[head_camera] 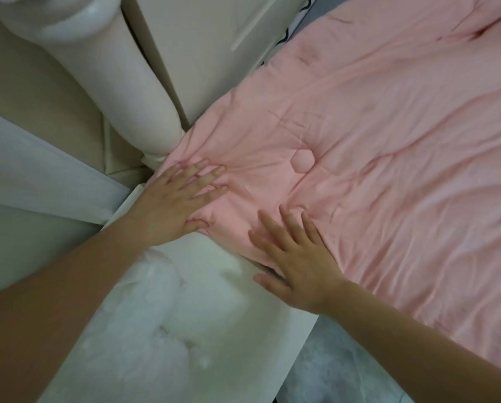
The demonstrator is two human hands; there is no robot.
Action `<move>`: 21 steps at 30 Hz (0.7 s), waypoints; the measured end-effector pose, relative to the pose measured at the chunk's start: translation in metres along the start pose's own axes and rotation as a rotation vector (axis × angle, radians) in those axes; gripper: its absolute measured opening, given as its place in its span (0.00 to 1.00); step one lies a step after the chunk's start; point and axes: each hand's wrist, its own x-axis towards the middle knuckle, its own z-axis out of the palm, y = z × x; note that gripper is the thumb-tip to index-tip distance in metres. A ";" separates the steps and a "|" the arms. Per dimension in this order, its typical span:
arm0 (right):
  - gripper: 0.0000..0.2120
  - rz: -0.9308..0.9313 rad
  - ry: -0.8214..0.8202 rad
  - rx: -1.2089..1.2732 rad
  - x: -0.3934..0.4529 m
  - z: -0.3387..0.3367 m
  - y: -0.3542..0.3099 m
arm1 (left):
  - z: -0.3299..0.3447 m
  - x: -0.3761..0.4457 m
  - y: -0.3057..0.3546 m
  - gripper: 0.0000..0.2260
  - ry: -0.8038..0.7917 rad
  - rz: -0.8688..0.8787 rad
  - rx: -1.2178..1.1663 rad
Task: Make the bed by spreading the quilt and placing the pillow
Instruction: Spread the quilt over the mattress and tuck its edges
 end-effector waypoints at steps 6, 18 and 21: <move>0.31 0.254 0.115 -0.064 -0.026 -0.017 0.035 | -0.016 0.015 0.019 0.31 -0.060 -0.268 -0.123; 0.38 0.160 -0.021 -0.103 -0.049 0.019 0.047 | -0.033 0.062 0.074 0.37 -0.370 -0.647 -0.362; 0.36 0.141 0.036 -0.097 -0.060 0.015 0.058 | -0.062 0.087 0.086 0.33 -0.302 -0.656 -0.367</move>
